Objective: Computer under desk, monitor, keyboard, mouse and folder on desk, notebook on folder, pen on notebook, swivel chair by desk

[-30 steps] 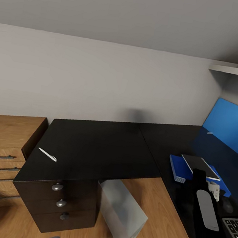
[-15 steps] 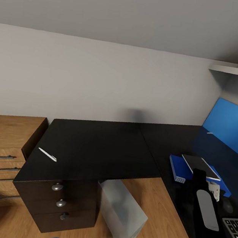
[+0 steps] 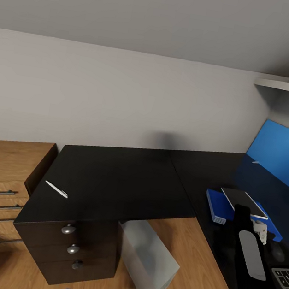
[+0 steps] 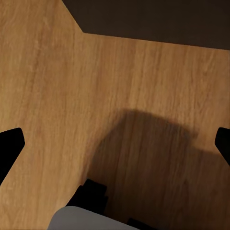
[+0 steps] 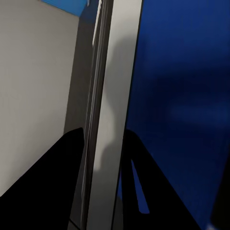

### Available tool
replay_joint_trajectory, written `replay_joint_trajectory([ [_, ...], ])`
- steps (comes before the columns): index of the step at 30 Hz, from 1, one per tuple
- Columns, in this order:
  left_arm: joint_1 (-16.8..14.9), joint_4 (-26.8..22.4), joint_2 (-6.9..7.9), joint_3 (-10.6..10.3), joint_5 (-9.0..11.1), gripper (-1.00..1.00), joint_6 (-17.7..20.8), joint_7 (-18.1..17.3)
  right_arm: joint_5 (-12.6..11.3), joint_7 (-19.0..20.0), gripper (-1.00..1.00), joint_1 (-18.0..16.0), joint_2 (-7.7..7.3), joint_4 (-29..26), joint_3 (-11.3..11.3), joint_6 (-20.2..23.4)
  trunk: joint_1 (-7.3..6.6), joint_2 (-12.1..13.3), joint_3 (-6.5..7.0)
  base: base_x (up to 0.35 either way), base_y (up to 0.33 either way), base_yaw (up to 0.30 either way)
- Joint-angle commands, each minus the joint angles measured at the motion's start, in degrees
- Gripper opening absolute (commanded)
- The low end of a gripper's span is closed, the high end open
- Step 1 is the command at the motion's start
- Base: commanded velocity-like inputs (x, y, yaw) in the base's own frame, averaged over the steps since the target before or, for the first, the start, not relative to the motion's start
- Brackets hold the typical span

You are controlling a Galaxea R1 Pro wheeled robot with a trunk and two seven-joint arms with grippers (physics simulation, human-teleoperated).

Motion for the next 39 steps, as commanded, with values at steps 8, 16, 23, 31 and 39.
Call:
replay_joint_trajectory([
  [8, 0.0, -0.1, 0.06, -0.4, 0.5, 1.00, -0.3, 0.4, -0.6, -0.1, -1.00, 0.0, -0.02, -0.1, 0.1, -0.4, -0.66, 1.2, 0.48, 0.007, 0.000, 0.000],
  [16, 0.0, -0.1, -0.06, -0.5, 0.6, 1.00, -0.3, 0.4, -0.4, -0.5, -1.00, 0.0, -0.02, 0.0, 0.1, -0.4, -0.66, 1.2, 0.48, 0.000, 0.000, 0.000],
  [23, 0.0, -0.1, -0.12, -0.5, 0.6, 1.00, -0.3, 0.4, 2.7, -2.5, -1.00, 0.0, -0.02, 0.1, 0.1, -0.4, -0.66, 1.2, 0.48, 0.000, 0.000, 0.000],
  [31, 0.0, -0.1, -0.12, -0.5, 0.7, 1.00, -0.3, 0.4, 3.4, -2.8, -1.00, -0.1, 0.00, 0.2, 0.1, -0.4, -0.66, 1.2, 0.48, 0.000, 0.000, 0.000],
  [39, 0.0, -0.1, -0.11, -0.4, 0.6, 1.00, -0.3, 0.4, 3.4, -2.8, -1.00, 0.0, -0.02, 0.2, 0.1, -0.4, -0.66, 1.2, 0.48, 0.037, 0.000, 0.000],
])
